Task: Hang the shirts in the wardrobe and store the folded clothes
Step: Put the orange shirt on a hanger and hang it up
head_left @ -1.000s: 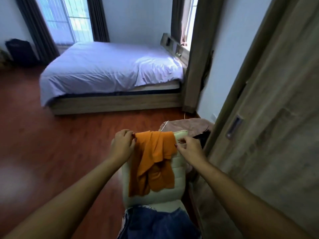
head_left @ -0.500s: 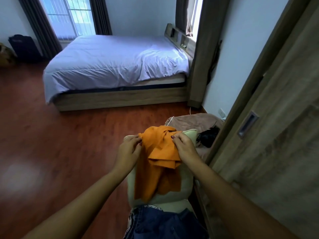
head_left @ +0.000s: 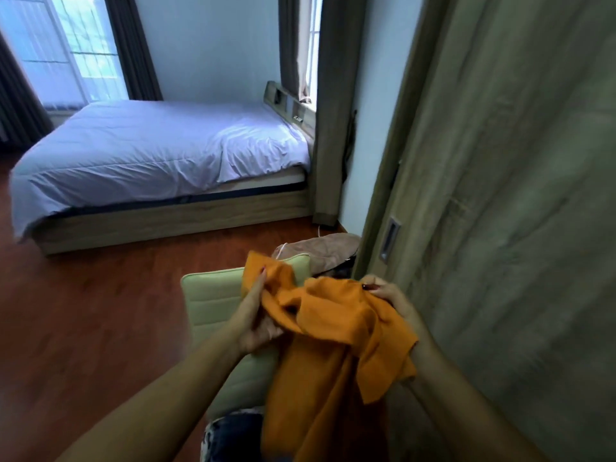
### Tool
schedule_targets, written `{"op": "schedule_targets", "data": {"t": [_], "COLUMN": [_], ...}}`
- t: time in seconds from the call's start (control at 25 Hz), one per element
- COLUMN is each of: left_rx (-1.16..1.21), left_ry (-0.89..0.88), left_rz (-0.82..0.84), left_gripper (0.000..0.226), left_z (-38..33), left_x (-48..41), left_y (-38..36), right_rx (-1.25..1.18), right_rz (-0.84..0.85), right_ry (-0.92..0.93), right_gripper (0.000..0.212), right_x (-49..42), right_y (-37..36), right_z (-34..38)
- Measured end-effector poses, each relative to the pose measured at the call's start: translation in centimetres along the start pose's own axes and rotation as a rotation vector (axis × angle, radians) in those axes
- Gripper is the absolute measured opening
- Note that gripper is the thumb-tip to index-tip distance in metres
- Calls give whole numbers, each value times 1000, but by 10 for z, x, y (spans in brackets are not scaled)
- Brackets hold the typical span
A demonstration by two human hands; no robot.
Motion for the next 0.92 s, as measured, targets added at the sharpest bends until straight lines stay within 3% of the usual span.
{"op": "schedule_targets", "data": {"t": [0.12,0.36,0.52,0.64,0.72,0.84,0.92], "left_rx": [-30,-163,-204,-233,-289,-410,-488], "left_ry": [-30,-127,-160,-167,-145,-72,-12], "left_rz": [48,285,421,549,588,677,756], "left_gripper": [49,32,21,17,22,29,43], "left_z": [38,118,168,204,229,269,288], "left_x": [15,95,143,180,197,222,239], "left_y": [-55,-179,-248,-289,-306,-328,-343], "right_rx": [-16,190,399,694,738,754,782], "right_rz": [-57,-371,-378,-302,-283,-431,-512], "right_ry": [34,143,257,254,233,327,424], "right_gripper": [17,13,25,23,19,12,32], "right_x": [63,208,294,354,384,421,440], "right_y": [39,122,142,149,150,157,158], "right_z": [18,57,89,106,115,149,173]}}
Point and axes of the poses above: each hand's wrist, its own x-axis away from the middle knuckle, its own y-axis out of the back of the hand, z = x × y, the point moved 6 cm from there along -x, towards the middle knuckle, and after that the axes turned 9 degrees about y, right-handed, at the moved point
